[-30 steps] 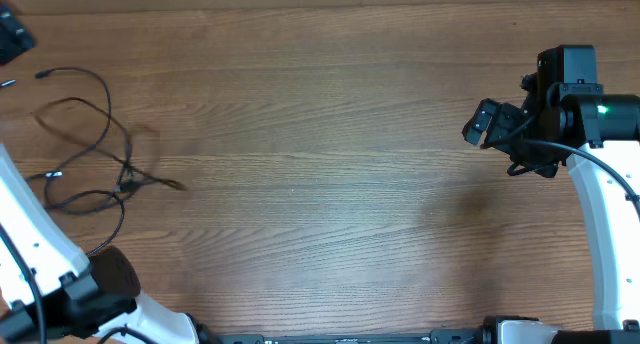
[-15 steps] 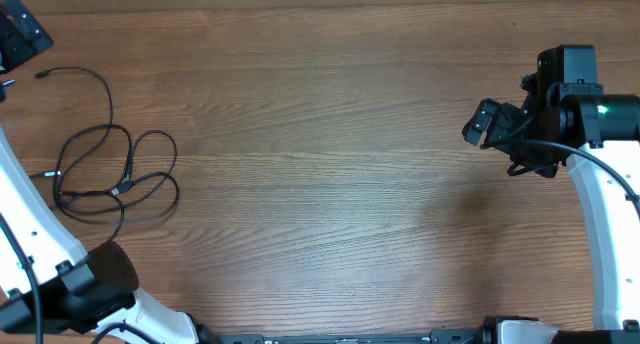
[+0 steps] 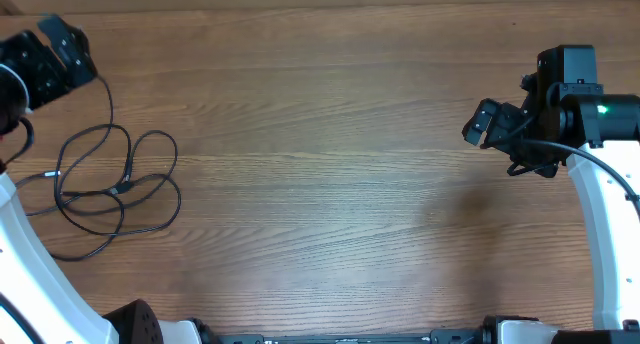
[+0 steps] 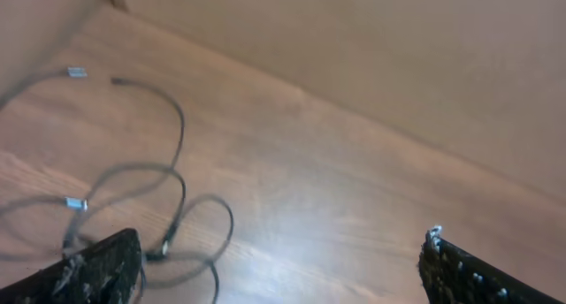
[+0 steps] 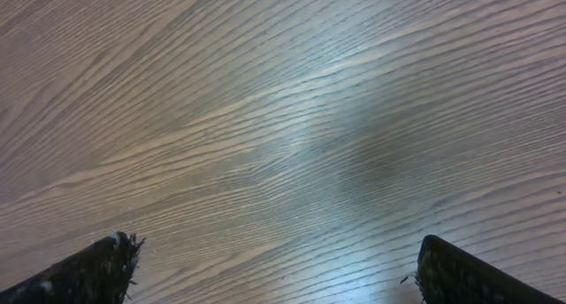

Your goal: Untangle cables

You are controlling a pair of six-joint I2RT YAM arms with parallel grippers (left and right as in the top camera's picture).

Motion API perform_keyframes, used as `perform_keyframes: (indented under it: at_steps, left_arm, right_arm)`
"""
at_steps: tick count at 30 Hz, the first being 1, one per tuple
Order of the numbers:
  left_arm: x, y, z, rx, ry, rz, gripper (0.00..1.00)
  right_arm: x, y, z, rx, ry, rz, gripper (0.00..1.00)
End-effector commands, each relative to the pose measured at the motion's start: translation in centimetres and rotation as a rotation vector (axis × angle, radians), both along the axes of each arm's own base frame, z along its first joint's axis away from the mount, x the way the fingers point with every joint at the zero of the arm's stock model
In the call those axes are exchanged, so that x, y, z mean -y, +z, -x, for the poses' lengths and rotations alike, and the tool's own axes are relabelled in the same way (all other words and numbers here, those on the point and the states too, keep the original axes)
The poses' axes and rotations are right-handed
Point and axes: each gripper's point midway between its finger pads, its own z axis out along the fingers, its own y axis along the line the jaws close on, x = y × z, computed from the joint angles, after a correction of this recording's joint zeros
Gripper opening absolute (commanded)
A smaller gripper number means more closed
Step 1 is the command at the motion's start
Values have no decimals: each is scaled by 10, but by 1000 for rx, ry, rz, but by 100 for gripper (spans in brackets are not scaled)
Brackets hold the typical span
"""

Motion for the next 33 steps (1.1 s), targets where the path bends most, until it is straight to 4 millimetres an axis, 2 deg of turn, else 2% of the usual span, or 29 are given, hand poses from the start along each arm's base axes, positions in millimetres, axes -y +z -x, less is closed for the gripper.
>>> perform_keyframes:
  at_steps: [1, 8, 13, 23, 29, 33]
  left_arm:
    - [3, -20, -4, -73, -6, 55, 100]
    - [7, -40, 8, -176, 1, 91, 99]
    - [8, -42, 10, -185, 1, 96, 99]
    - [8, -42, 10, -186, 1, 96, 100]
    - [7, -42, 10, -186, 1, 96, 100]
    - [7, -42, 10, -186, 2, 96, 100]
  right_arm:
    - [1, 2, 0, 9, -2, -1, 100]
    - [1, 2, 0, 9, -2, -1, 100]
    - [0, 14, 4, 51, 0, 1, 100]
    - [-1, 69, 31, 249, 0, 8, 100]
    - [-2, 108, 60, 406, 0, 13, 100]
    - [-4, 132, 86, 515, 11, 22, 100]
